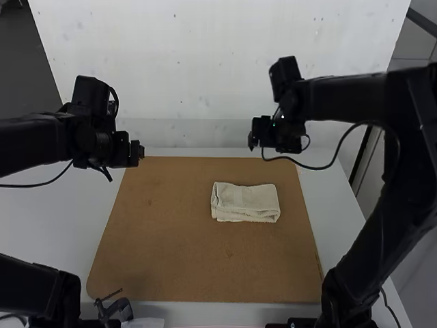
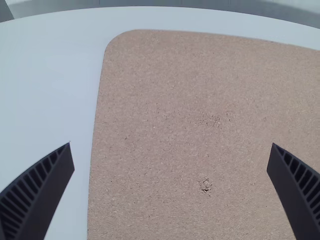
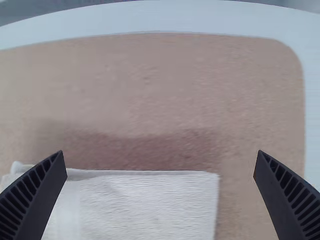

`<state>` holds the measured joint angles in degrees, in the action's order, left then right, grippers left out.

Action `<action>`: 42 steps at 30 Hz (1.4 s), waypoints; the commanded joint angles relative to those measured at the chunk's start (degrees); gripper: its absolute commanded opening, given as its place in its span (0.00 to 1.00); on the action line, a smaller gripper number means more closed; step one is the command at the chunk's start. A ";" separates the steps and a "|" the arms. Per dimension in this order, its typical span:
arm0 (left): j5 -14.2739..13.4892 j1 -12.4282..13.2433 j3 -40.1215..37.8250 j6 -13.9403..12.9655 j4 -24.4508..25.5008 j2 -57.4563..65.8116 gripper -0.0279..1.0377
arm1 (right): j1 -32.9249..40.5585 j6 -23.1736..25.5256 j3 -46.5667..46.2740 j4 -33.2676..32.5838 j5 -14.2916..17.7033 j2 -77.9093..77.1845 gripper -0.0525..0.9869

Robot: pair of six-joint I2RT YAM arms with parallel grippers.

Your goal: Fold the towel.

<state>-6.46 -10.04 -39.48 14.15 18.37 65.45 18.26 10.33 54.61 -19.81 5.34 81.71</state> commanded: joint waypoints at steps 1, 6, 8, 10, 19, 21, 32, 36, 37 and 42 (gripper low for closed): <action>-0.57 -0.15 -0.07 -1.94 -0.18 -2.87 0.97 | -6.22 -4.79 -6.09 3.47 -1.30 -9.64 0.97; -0.57 -0.24 0.55 -2.20 -0.35 -5.07 0.97 | -11.93 -7.95 -14.62 6.63 -2.80 -22.65 0.97; -0.66 -0.33 0.72 -2.20 -0.35 -5.07 0.97 | -13.08 -8.13 -17.52 7.60 -2.97 -28.10 0.97; -0.57 -0.33 0.99 -2.11 -0.35 -5.16 0.97 | -13.95 -8.22 -20.33 8.65 -2.97 -33.46 0.97; -1.54 -0.59 2.75 -2.46 -0.70 -10.78 0.97 | -15.71 -8.57 -30.62 9.35 -3.41 -55.26 0.97; -1.63 -0.33 2.75 -3.43 -0.70 -11.93 0.97 | -15.36 -8.57 -32.90 8.83 -3.41 -59.12 0.97; -2.68 -0.59 4.68 -3.43 -0.70 -17.90 0.97 | -15.80 -9.71 -39.93 8.48 -3.41 -76.26 0.97; -2.77 -0.94 6.97 -3.34 -1.41 -21.33 0.97 | -15.89 -9.98 -40.99 8.74 -3.50 -79.43 0.97; -2.86 -1.03 7.76 -3.25 -1.58 -22.47 0.97 | -15.89 -9.98 -41.43 8.74 -3.41 -80.31 0.97; -3.21 -0.50 10.13 -3.34 -1.67 -28.54 0.97 | -16.24 -9.98 -42.13 9.00 -3.23 -81.89 0.97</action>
<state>-8.86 -10.57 -30.04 11.55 17.30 41.32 2.70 0.80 12.60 -11.81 2.37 0.51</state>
